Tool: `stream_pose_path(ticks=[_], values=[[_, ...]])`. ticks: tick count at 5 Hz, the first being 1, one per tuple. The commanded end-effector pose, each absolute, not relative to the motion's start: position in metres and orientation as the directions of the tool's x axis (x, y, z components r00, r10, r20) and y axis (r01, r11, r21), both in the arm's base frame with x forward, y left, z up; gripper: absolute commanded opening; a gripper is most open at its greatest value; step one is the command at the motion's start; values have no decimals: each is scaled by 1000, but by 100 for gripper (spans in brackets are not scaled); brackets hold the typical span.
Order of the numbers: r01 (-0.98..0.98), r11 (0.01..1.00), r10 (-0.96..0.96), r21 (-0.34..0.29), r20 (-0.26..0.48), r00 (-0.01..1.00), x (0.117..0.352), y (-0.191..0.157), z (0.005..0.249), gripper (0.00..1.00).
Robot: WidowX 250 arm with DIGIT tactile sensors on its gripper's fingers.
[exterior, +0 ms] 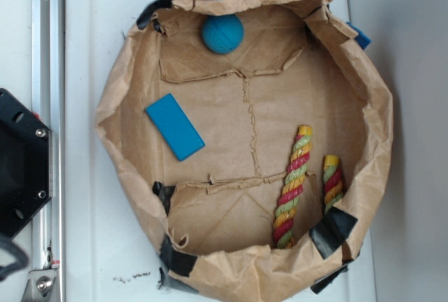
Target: Grab the blue block.
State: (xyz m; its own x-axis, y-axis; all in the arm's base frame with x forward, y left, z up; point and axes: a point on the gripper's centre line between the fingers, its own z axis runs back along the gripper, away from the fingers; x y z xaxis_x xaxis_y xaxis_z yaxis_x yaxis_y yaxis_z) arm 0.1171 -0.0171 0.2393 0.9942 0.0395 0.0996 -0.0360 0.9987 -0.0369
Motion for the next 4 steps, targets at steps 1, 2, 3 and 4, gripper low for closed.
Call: stream_pose_path(ticks=[1, 2, 3, 4], values=[[-36, 999, 39, -37, 100, 994, 117, -17, 239, 100], [-88, 996, 89, -9, 98, 991, 167, -3, 231, 100], [2, 1000, -3, 13, 88, 996, 209, 0, 217, 100], [249, 968, -245, -37, 96, 965, 227, -8, 204, 100]])
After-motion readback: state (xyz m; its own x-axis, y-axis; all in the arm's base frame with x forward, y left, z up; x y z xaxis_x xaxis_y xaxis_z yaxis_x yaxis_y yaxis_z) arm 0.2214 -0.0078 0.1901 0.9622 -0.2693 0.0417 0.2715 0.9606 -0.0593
